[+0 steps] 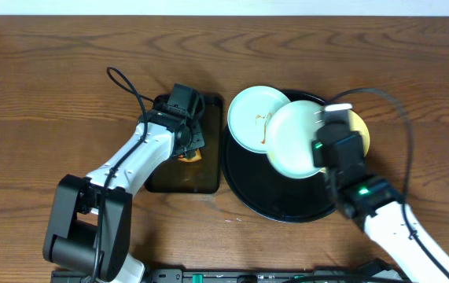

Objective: Clean dirty plates on tray and stack at the side
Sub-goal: 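Lift the front pale green plate with the right gripper and carry right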

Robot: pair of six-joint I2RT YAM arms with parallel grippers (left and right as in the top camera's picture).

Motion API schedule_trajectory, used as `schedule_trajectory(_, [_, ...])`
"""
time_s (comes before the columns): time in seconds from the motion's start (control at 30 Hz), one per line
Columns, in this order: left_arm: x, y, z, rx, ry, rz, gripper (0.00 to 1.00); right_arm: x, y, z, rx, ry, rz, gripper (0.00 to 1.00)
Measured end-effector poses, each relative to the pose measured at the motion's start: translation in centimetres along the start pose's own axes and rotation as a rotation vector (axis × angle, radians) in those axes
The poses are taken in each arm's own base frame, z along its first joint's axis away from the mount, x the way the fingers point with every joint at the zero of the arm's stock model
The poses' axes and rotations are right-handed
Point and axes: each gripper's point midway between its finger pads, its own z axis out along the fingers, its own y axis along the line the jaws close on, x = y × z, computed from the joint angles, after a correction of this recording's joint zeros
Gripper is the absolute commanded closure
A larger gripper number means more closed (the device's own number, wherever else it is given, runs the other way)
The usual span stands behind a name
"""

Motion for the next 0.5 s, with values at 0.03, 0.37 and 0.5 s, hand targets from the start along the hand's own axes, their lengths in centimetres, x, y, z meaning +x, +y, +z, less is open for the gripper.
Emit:
schedule_trajectory(0.03, [0.0,0.0,0.0,0.000,0.000,0.000,0.93,0.0,-0.7,0.4,-0.002,0.010,0.047,0.99])
schedule_trajectory(0.37, [0.0,0.0,0.0,0.000,0.000,0.000,0.92,1.3,-13.0,3.3,0.078,0.042,0.532,0.99])
schedule_trajectory(0.5, [0.0,0.0,0.0,0.000,0.000,0.000,0.93,2.9,-17.5,3.8,0.120,0.043,0.685,0.99])
